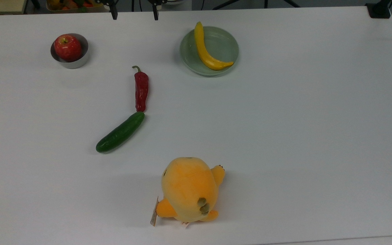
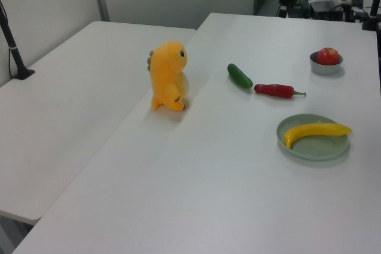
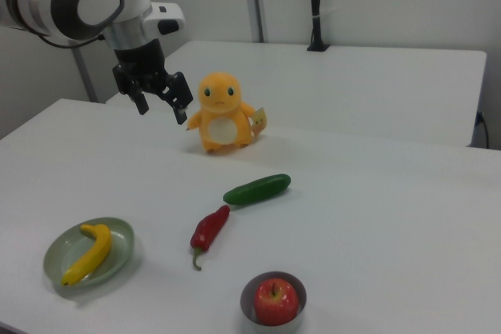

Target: Put the cucumber on the left side of the bowl

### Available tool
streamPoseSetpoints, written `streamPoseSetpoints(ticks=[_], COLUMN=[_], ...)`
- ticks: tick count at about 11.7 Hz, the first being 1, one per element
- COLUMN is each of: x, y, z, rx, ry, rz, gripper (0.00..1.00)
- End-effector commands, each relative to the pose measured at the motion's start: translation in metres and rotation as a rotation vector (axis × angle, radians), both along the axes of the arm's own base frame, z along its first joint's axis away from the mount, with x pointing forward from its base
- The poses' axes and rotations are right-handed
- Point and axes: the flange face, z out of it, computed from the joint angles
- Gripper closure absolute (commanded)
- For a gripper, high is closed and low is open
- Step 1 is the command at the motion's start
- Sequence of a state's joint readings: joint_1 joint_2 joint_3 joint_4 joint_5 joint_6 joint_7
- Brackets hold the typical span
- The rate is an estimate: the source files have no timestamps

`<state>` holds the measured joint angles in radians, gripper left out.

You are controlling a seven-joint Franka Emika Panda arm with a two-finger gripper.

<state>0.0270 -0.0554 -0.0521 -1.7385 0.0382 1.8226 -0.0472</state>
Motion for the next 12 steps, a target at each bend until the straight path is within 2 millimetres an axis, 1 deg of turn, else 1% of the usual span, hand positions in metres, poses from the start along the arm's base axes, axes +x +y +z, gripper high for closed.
streamPoseSetpoints(ticks=[1, 7, 11, 12], x=[0.001, 0.002, 0.003, 0.005], y=[0.005, 0.005, 0.003, 0.001], z=[-0.002, -0.007, -0.021, -0.032], rx=[0.011, 0.010, 0.005, -0.006], ry=[0.002, 0.009, 0.028, 0.045], rz=[0.022, 0.031, 0.055, 0.088], gripper=[0.00, 0.00, 0.00, 0.00])
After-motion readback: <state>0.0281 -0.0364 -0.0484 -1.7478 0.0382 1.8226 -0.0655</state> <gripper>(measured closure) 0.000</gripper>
